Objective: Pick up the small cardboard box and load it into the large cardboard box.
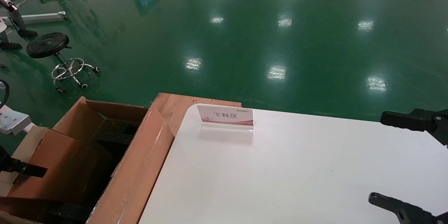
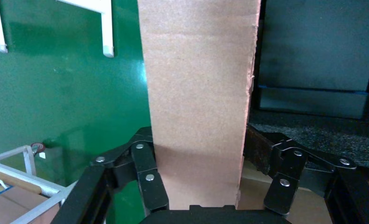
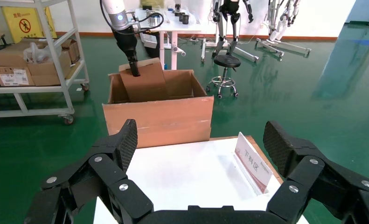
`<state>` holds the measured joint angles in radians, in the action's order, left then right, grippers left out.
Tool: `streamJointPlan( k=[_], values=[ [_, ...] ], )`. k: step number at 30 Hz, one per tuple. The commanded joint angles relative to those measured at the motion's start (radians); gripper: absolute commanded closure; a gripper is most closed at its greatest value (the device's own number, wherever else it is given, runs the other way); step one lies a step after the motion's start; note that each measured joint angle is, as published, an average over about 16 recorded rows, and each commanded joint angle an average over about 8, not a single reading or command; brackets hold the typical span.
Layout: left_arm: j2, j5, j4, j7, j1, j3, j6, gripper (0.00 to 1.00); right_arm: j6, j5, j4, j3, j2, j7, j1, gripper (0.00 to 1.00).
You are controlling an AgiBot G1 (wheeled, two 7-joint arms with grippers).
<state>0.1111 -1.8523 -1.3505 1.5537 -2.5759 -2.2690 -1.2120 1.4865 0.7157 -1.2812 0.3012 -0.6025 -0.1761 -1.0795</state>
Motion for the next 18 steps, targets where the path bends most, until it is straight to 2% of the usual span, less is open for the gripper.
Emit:
streamJointPlan(
  k=[1,18],
  values=[
    [0.000,-0.001,0.000,0.000,0.000,0.000,0.000,0.00,0.000,0.000,0.000,0.000,0.000,0.000,0.000,0.00],
    [0.007,0.000,0.004,-0.005,0.000,0.001,0.002,0.00,0.000,0.000,0.000,0.000,0.000,0.000,0.000,0.00]
  ],
)
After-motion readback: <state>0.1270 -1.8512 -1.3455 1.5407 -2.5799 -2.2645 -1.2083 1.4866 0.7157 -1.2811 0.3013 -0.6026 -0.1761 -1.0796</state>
